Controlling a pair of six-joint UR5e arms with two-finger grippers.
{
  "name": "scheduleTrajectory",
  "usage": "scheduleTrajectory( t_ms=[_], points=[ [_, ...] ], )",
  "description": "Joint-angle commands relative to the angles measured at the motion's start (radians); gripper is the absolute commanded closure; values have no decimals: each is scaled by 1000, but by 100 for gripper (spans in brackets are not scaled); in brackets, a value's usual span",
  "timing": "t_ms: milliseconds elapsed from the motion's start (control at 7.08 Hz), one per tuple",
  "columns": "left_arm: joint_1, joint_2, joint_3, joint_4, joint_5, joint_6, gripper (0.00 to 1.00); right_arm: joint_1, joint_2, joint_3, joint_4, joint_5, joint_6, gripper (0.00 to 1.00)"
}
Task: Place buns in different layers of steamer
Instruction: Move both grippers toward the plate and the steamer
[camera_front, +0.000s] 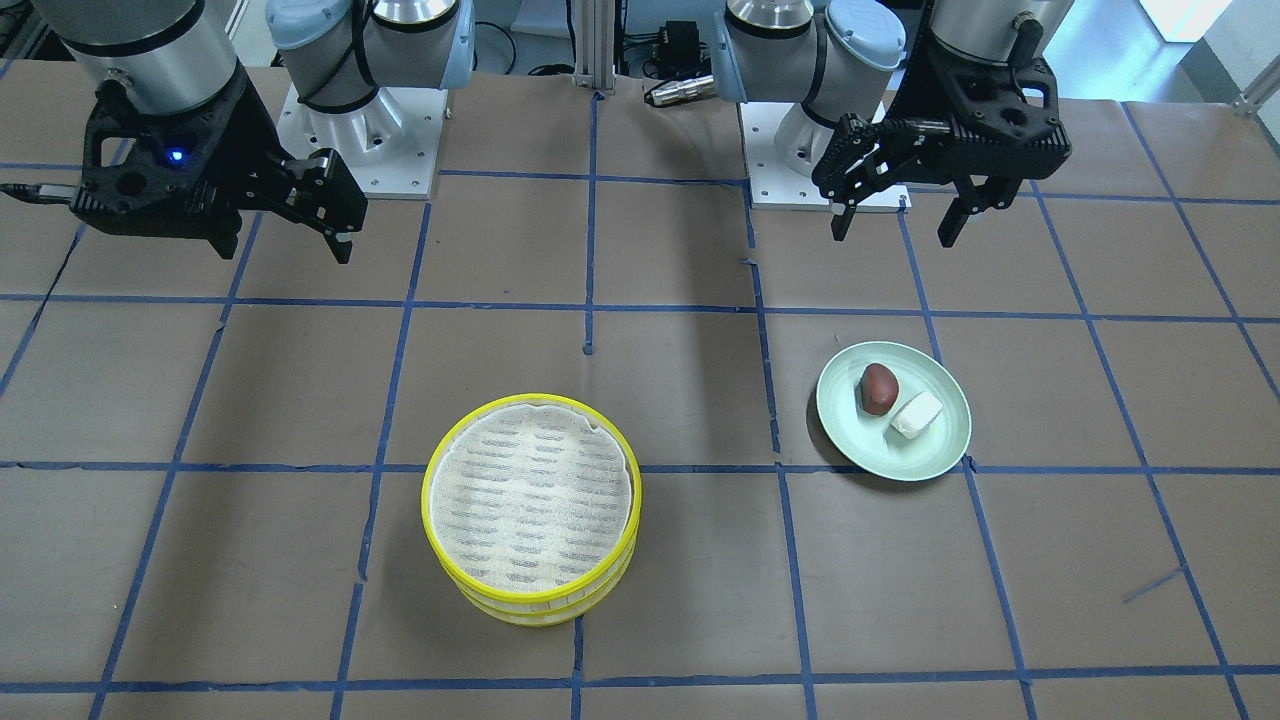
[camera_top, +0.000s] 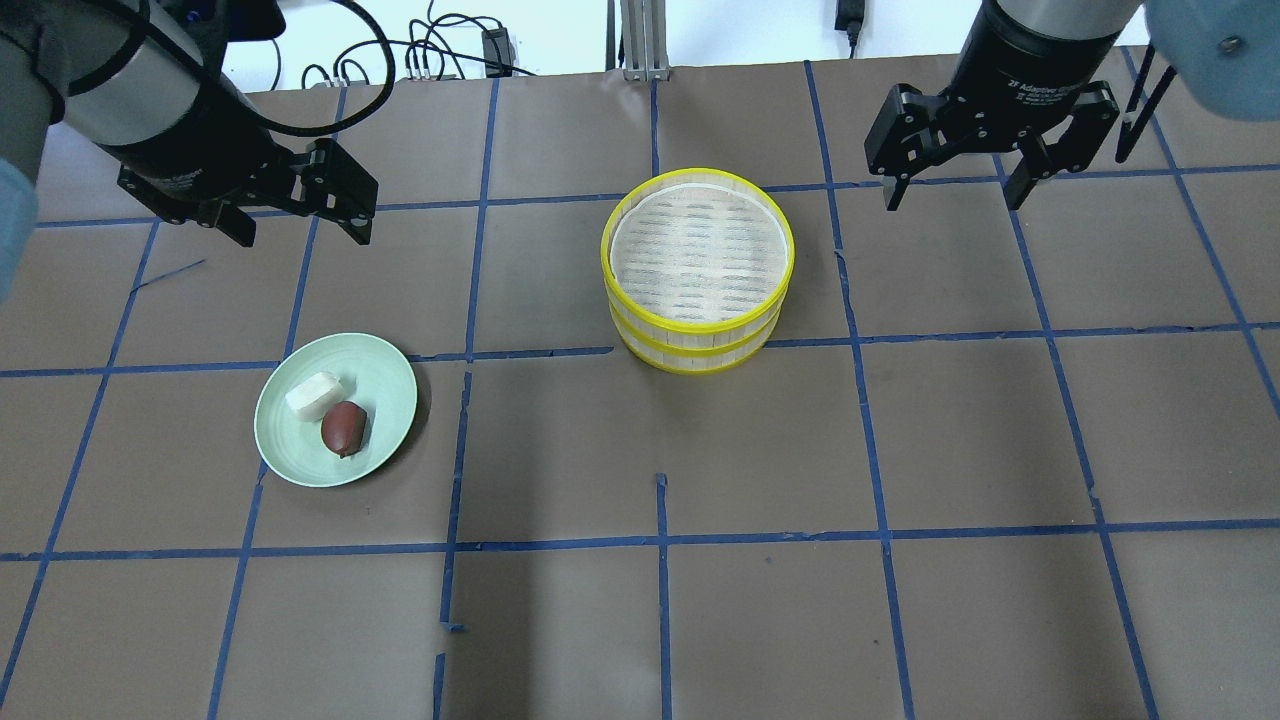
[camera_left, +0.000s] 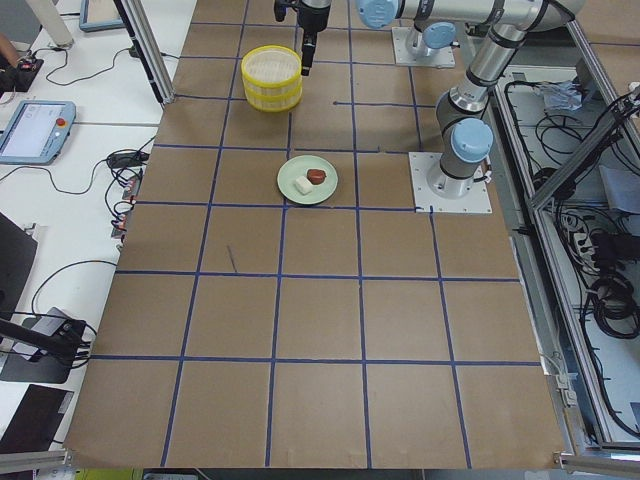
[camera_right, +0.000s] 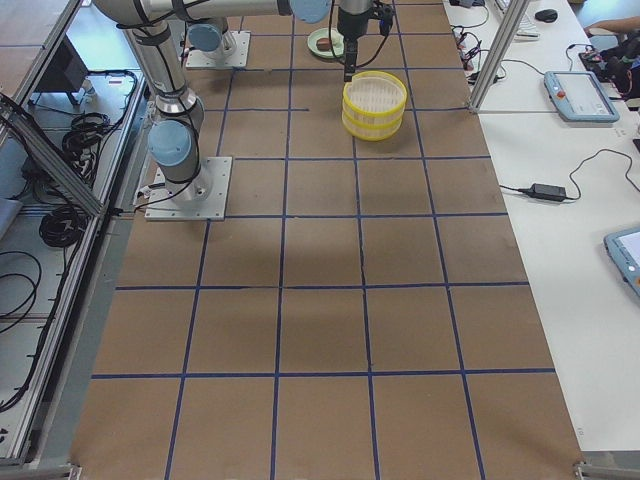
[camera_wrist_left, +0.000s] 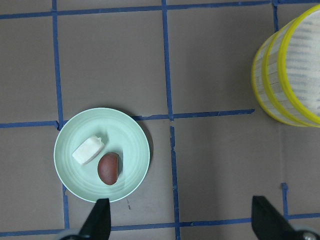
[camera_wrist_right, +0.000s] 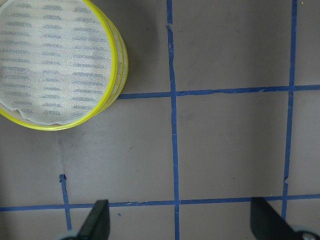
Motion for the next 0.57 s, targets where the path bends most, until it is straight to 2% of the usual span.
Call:
scheduleTrajectory(
  t_ms=[0,283,424],
  points=[
    [1,1,-3,-3,2,4,0,0,0,1,-1,0,-1,0],
    [20,-2,-3,-2,1,19,0,0,46,-11,-43,15,1,0],
    [24,-24,-6,3,7,86,0,6,123,-19,-153,3,20,0]
  ],
)
